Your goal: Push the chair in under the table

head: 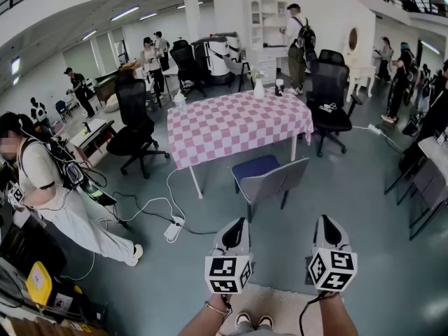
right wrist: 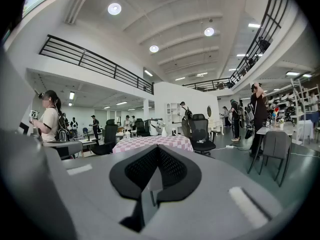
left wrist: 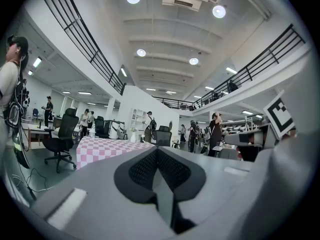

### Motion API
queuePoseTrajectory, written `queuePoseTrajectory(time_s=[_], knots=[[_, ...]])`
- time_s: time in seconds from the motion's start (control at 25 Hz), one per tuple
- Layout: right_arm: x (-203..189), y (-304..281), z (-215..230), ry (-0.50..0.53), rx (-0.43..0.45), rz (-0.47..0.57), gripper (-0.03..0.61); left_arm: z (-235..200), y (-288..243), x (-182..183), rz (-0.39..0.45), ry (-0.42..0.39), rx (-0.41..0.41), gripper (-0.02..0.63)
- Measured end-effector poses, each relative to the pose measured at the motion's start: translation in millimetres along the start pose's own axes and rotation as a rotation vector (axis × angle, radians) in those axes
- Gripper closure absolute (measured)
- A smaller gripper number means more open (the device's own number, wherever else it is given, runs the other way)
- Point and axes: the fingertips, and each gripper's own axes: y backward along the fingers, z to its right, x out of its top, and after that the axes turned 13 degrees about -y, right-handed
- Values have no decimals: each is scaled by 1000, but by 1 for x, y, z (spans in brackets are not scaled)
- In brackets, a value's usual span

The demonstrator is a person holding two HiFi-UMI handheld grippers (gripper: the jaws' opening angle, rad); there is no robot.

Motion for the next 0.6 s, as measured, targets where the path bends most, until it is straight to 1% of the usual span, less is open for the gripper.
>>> queuePoseTrajectory(time_s=[0.32, 0.48, 0.6], knots=[[-12, 0, -5, 1, 12, -10, 569, 0, 3, -6, 3, -5, 4, 614], [-6, -5, 0, -1, 15, -13, 569, 1, -5, -1, 2, -5, 10, 614], [-12, -7, 1, -34, 22, -26, 569, 3, -6, -4, -9, -4, 8, 614]])
